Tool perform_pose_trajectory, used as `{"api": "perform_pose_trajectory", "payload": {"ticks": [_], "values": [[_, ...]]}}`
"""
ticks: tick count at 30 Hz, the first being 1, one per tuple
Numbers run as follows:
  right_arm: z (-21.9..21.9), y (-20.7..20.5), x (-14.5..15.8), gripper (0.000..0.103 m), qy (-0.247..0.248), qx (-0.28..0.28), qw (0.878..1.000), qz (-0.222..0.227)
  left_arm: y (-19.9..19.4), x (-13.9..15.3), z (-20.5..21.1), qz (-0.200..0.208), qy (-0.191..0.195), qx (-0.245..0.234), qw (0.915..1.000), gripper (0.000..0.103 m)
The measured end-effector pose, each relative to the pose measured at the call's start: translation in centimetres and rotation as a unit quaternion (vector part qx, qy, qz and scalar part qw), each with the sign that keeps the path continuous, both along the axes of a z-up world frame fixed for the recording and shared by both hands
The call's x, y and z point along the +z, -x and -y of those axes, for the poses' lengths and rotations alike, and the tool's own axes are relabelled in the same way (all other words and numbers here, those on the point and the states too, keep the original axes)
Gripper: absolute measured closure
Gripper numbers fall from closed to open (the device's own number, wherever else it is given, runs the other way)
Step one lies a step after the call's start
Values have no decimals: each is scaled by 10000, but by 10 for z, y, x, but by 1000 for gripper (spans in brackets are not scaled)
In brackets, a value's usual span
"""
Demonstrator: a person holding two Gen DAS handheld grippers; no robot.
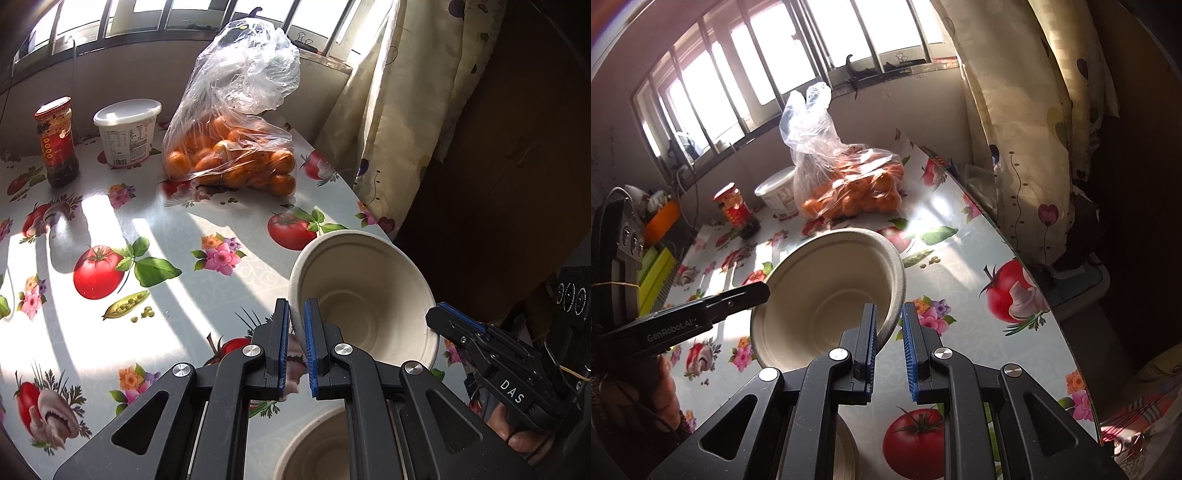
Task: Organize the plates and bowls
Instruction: 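Lift the nested bowls with both tools and carry them over the other bowl pair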
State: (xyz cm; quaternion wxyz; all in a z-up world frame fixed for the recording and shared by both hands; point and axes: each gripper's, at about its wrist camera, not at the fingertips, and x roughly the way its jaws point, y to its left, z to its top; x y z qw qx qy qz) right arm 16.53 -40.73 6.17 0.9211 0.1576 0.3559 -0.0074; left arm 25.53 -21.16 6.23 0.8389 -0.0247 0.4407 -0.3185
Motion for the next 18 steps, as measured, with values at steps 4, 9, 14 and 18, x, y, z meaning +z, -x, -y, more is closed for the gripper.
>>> {"api": "perform_pose_trajectory", "payload": {"ticks": [4, 9, 14, 18], "values": [[-4, 7, 7, 89, 20, 2, 10000, 77, 8, 6, -4, 61, 40, 3, 10000, 94], [-10, 18, 15, 89, 65, 23, 9999, 153, 17, 13, -10, 115, 105, 25, 9999, 94], [-17, 28, 22, 89, 95, 33, 9996, 248, 26, 19, -17, 170, 153, 42, 9997, 94], [-24, 36, 26, 89, 113, 52, 9995, 287, 33, 22, -24, 210, 177, 57, 9996, 94]]}}
